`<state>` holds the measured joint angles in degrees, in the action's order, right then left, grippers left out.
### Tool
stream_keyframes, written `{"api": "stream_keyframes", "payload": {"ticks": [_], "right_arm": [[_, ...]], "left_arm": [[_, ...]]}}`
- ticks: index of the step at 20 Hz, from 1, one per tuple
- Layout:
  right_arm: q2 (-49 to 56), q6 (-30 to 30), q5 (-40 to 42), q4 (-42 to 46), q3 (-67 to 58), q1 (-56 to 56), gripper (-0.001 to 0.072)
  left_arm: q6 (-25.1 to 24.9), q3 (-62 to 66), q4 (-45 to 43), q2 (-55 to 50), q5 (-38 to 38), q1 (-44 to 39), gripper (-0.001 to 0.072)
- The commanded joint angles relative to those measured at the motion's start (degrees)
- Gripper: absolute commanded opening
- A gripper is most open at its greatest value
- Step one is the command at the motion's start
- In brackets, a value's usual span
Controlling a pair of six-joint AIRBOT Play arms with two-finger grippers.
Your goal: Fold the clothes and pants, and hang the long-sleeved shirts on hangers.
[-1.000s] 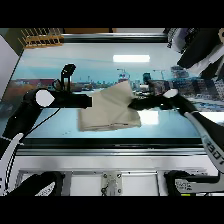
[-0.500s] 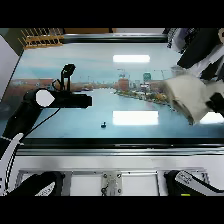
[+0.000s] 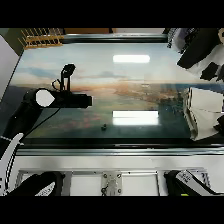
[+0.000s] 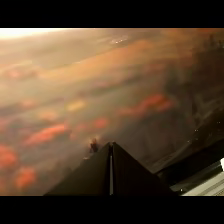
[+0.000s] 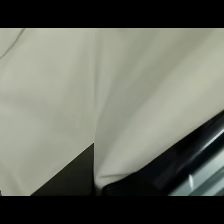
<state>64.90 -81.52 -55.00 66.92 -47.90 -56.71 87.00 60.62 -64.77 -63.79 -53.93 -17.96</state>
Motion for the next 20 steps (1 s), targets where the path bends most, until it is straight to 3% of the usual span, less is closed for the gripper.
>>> {"api": "stream_keyframes", "payload": {"ticks": [1,3,4,6,10,12,16,17,18,19,20], "right_arm": [[-1.01,-0.39,0.81,9.22,0.35,-1.27,0.0128],[-1.57,-0.39,0.79,9.9,-1.2,-3.23,0.058],[-2.14,-0.39,0.09,9.86,-2.29,-4.04,0.0631],[-4.7,0.11,-0.26,8.33,-4.61,-4.26,0.063],[-13.53,13.9,1.03,-13.57,-4.96,1.62,0.063],[-17.31,16.9,-2.8,-21.18,-4.94,9.25,0.063],[-20.17,18.16,-4.59,-22.56,-4.92,26.64,0.0628],[-20.17,18.21,-4.57,-22.36,-4.92,30.51,0.0615],[-20.11,18.23,-4.42,-21.94,-4.92,33.53,0.0492],[-19.96,19.1,-4.39,-21.94,-4.92,36.02,0.0272],[-19.85,20.17,-4.39,-21.94,-4.92,37.92,-0.0002]], "left_arm": [[0.0,-0.02,-0.02,0.02,-0.07,-0.04,0.0008],[0.0,-0.02,-0.02,0.02,-0.04,-0.02,0.0008],[0.0,-0.02,-0.02,0.02,-0.04,-0.04,0.0008],[0.0,-0.02,-0.02,0.02,-0.04,-0.04,0.0008],[-0.02,-0.02,-0.02,0.02,0.13,-0.04,0.0008],[-0.02,-0.02,-0.02,0.02,0.17,-0.02,0.0009],[-0.02,-0.02,-0.2,0.02,0.68,-0.02,0.0008],[-0.02,-0.02,-0.17,0.02,0.59,-0.02,0.0008],[-0.02,-0.02,-0.17,0.02,0.57,-0.02,0.0008],[-0.02,-0.02,-0.17,0.02,0.55,-0.02,0.0008],[-0.02,-0.02,-0.15,0.02,0.55,-0.02,0.0008]]}}
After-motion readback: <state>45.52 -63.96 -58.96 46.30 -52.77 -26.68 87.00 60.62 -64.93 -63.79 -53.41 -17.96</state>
